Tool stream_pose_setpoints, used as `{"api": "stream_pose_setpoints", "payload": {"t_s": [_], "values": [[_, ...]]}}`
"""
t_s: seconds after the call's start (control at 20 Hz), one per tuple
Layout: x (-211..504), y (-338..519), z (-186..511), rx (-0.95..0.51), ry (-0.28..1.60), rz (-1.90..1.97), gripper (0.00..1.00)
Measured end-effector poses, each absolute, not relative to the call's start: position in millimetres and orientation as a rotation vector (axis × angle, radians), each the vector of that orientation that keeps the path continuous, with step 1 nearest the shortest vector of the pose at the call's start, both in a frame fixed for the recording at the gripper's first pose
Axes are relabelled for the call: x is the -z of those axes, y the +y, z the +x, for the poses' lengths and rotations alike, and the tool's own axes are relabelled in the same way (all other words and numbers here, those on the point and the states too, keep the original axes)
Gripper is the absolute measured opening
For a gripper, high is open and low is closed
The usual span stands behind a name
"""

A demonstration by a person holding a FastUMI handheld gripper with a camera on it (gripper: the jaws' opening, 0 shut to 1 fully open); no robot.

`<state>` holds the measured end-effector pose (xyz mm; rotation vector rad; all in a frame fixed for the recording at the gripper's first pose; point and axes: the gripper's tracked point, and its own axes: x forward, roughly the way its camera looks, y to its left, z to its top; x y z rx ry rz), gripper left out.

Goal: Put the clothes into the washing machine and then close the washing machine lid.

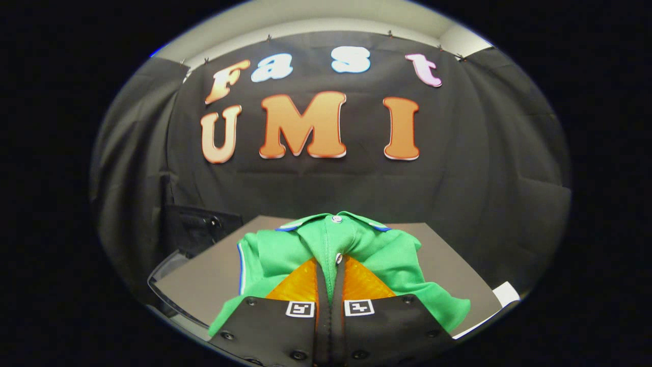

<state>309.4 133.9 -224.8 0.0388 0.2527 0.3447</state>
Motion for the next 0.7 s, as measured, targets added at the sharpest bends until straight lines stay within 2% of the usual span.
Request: {"api": "stream_pose_setpoints", "payload": {"t_s": [0.3,0.7], "values": [[176,148,300,-0.414,0.028,0.056,0.08],[152,172,303,-0.379,-0.055,0.076,0.08]]}}
